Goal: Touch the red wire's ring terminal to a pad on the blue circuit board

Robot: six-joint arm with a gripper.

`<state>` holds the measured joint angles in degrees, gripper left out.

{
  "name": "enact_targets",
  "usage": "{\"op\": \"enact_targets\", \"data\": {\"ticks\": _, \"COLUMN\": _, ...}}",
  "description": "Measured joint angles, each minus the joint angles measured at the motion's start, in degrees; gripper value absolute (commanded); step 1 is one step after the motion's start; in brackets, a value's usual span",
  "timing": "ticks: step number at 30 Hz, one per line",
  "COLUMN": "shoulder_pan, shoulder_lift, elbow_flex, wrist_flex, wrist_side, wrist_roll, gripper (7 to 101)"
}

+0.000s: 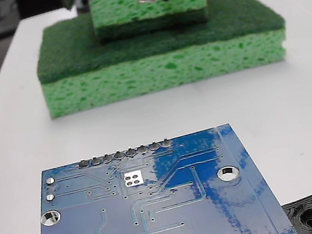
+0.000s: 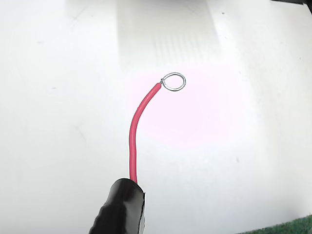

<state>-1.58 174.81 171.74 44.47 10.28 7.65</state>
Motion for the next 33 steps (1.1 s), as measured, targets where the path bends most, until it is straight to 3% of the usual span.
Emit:
{"op": "enact_targets", "data": {"ticks": 25, "shoulder_pan": 3.3, "shoulder_lift": 0.0, "elbow_flex": 0.1, "wrist_flex": -0.1, "wrist_side": -6.9, "wrist_roll": -2.5, "gripper": 100.3}}
{"op": "enact_targets", "data": {"ticks": 33, "shoulder_pan": 2.6, "shoulder_lift": 0.0, "elbow_flex": 0.1, "wrist_flex": -0.1, "wrist_side": -6.6, "wrist_roll": -2.9, "gripper": 100.3}}
